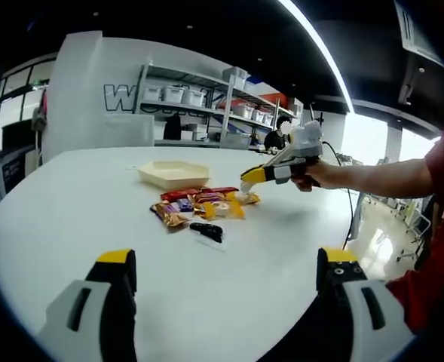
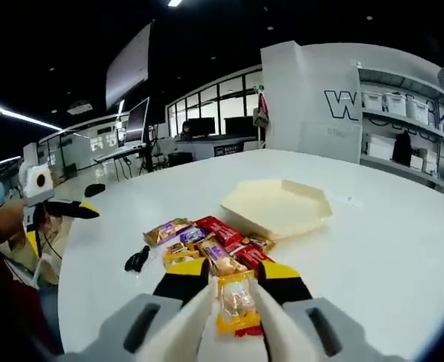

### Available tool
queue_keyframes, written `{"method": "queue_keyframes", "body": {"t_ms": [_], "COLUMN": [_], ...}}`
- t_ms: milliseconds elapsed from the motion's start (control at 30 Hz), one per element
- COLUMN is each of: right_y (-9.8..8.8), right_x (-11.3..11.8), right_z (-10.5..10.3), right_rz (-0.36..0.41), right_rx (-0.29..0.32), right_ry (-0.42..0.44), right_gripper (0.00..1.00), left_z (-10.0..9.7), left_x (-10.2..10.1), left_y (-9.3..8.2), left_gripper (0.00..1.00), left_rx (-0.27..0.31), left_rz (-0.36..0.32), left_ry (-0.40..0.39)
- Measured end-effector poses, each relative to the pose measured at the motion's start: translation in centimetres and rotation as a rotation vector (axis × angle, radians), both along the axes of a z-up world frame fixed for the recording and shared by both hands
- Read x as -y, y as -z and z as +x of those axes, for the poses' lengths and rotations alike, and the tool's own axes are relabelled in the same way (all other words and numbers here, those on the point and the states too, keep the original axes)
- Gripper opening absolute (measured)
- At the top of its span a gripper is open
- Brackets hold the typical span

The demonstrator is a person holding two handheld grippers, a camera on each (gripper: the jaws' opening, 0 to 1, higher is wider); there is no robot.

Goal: Place the target food into the container with the food tongs after gripping and lifting it, then release it inside without dropping or visibly crushing the food.

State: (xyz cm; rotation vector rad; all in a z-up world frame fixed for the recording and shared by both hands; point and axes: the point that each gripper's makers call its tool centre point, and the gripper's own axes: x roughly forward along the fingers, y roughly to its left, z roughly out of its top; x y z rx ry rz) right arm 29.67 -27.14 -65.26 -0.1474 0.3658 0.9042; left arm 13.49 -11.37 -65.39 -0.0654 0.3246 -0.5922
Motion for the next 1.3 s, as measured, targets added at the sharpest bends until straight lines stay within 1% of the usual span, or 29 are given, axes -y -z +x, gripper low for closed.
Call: {"method": "queue_keyframes", "body": {"t_ms": [133,167,200,233,300,400,500,567,667,733,933,1067,1167,1200,1300], "right_y": [0.6,0.6,0.6,0.7,0.5,0.5,0.5,0.6,0.6,0.7,1.8,1.7,2.4,3.0,3.4], "right_x": [-0.3,-0.3,-0.2,-0.2,-0.2,-0.3,-0.4,-0.3,-0.3,-0.4,-0.5,-0.5,-0.3,-0.1,0.0], "right_z": [0.0,0.0,0.1,0.1,0.1,0.1,0.3,0.5,0.7,0.8,0.7,0.8,1.0,0.9,0.8], "right_rz": [-0.03,-0.042,-0.068,-0.07,-0.069,-0.114,-0.114,-0.127,-0.132,-0.129,-0.139,-0.139,-0.155,-0.179,-0.19], "right_rx": [0.009,0.023,0.054,0.049,0.059,0.116,0.122,0.134,0.142,0.136,0.11,0.117,0.101,0.096,0.097], "right_ry": [-0.025,-0.031,-0.036,-0.033,-0.037,-0.065,-0.074,-0.083,-0.083,-0.085,-0.113,-0.115,-0.116,-0.12,-0.124], "right_gripper": [0.22,0.23,0.23,0.24,0.24,0.24,0.25,0.26,0.26,0.26,0.27,0.28,0.27,0.28,0.27], "left_z": [0.0,0.0,0.0,-0.1,-0.1,-0.1,-0.1,-0.2,-0.2,-0.1,-0.2,-0.1,-0.1,-0.1,-0.2], "left_x": [-0.4,-0.5,-0.5,-0.6,-0.6,-0.5,-0.3,-0.2,-0.2,-0.2,-0.3,-0.5,-0.4,-0.4,-0.4], "left_y": [-0.1,-0.1,-0.1,0.0,0.0,0.3,0.3,0.3,0.3,0.3,0.5,0.6,0.6,0.6,0.6], "left_gripper": [0.98,0.98,0.98,0.98,0.98,0.98,0.98,0.98,0.97,0.97,0.97,0.97,0.97,0.97,0.97], "left_rx": [0.001,0.001,-0.001,-0.003,-0.004,-0.011,-0.011,-0.013,-0.012,-0.011,-0.017,-0.018,-0.019,-0.019,-0.02], "left_rz": [0.0,0.0,-0.001,0.001,0.002,0.003,0.007,0.007,0.012,0.01,0.009,0.009,0.005,0.006,0.005], "left_ry": [-0.008,-0.009,-0.011,-0.011,-0.011,-0.008,-0.004,-0.001,0.003,0.001,-0.002,-0.005,-0.005,-0.005,-0.005]}}
